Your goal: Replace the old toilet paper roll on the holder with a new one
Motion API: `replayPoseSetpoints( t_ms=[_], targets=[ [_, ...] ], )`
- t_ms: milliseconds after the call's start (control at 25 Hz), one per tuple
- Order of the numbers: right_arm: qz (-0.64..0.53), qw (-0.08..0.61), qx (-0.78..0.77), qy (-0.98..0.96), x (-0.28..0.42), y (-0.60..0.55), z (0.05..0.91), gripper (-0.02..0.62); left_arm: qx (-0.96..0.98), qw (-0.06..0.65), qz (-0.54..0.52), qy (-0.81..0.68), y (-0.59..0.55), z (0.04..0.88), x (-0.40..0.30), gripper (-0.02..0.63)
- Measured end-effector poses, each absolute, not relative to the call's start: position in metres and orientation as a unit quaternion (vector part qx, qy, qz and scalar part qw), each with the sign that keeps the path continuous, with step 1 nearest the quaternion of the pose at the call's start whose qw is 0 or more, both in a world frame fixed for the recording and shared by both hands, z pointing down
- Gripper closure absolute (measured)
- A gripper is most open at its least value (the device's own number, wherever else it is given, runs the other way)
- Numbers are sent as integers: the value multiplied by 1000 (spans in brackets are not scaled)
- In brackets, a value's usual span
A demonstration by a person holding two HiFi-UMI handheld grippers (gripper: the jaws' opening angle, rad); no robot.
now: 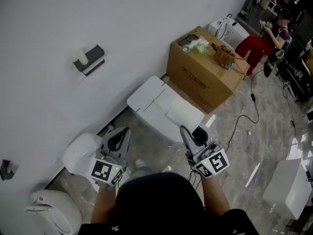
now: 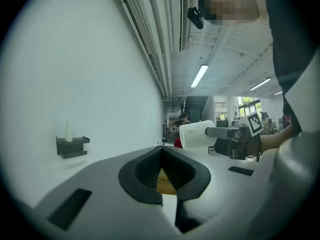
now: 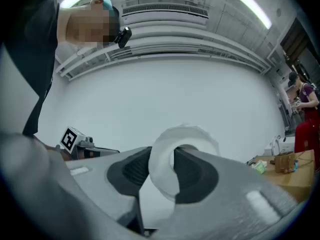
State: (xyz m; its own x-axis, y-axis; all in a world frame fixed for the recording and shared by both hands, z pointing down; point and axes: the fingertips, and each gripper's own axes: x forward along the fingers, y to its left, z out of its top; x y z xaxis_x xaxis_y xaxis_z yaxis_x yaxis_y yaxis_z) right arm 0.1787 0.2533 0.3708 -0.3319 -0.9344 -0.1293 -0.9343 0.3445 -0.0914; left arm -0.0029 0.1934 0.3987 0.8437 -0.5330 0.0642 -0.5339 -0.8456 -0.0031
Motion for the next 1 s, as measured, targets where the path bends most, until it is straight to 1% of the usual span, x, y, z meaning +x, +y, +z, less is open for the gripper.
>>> replayPoseSetpoints(
  t_ms=[280,440,600,1000],
  targets=[
    [-9,77,-571,817,153,229,377,465,959,40,29,-279,167,414,-32,592],
    [-20,88,-563,821,134,208,376,463,960,51,34,-274,151,424,-51,592],
    [-14,85,-571,816,118,190,372,463,963,52,39,-261,137,432,-74,592],
    [-21,88,-602,793,116,153,375,463,961,68,46,-264,104,451,-113,592]
  ],
)
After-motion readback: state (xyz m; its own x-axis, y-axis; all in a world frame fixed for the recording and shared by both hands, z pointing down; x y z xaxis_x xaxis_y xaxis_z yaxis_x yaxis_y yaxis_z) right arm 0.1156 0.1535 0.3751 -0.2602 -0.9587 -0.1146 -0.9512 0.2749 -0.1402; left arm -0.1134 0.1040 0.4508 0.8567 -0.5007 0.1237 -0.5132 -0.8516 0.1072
